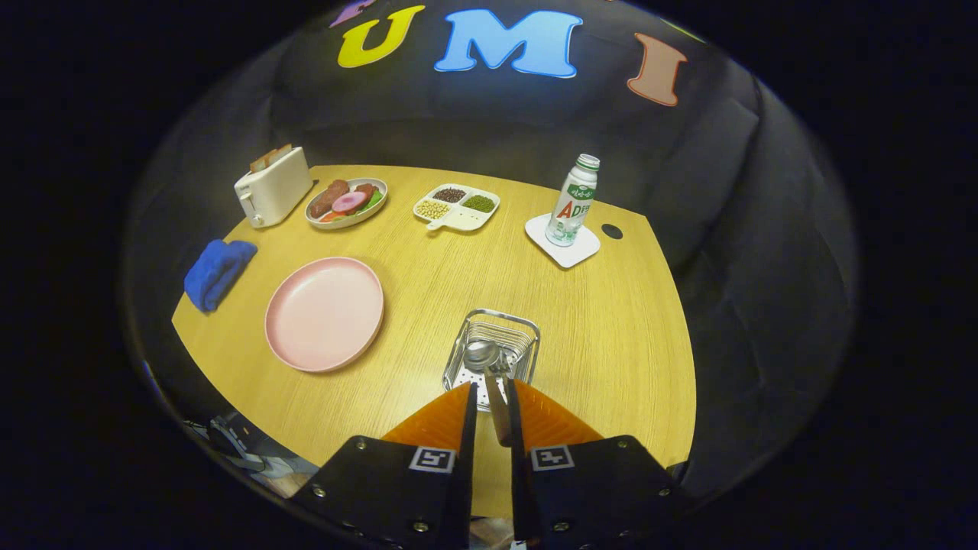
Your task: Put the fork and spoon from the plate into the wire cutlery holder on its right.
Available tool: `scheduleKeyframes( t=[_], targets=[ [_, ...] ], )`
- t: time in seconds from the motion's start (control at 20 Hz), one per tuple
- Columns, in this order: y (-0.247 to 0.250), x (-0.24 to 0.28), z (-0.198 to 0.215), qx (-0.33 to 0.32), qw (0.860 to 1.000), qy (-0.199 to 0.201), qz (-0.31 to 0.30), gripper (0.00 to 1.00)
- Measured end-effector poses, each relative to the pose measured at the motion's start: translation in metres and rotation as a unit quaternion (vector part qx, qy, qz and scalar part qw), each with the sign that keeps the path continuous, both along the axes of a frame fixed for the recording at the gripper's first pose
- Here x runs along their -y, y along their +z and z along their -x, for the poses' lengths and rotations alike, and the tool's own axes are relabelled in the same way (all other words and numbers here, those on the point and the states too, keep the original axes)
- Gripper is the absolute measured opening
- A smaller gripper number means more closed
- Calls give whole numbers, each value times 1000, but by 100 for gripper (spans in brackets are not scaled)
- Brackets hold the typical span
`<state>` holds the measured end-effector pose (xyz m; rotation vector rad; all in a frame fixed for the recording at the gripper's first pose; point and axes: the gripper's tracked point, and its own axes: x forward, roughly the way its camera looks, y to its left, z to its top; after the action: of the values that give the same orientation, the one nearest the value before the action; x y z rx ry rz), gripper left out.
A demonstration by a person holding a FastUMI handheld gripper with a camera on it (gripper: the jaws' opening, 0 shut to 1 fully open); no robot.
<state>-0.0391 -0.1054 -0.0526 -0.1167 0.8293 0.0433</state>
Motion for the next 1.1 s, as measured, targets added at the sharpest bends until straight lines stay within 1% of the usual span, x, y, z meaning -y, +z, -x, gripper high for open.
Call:
scheduleKeyframes(
  t=[0.15, 0.25, 0.35, 0.5, 0.65, 0.75, 0.8, 0.9, 1.0, 1.1],
  targets=[
    [18, 10, 0, 35, 999, -20, -25, 22],
    [39, 21, -3, 72, 996, -38, -44, 22],
    [59, 36, -5, 113, 990, -56, -54, 22],
    [85, 67, 1, 165, 981, -86, -54, 22],
    [96, 94, 11, 196, 973, -111, -56, 21],
    [104, 111, 16, 225, 966, -119, -52, 22],
    [110, 121, 17, 246, 960, -124, -48, 21],
    [124, 144, 15, 307, 942, -133, -29, 21],
    [134, 172, 16, 365, 920, -142, 14, 21],
    [137, 193, 22, 410, 899, -143, 61, 21]
  ],
)
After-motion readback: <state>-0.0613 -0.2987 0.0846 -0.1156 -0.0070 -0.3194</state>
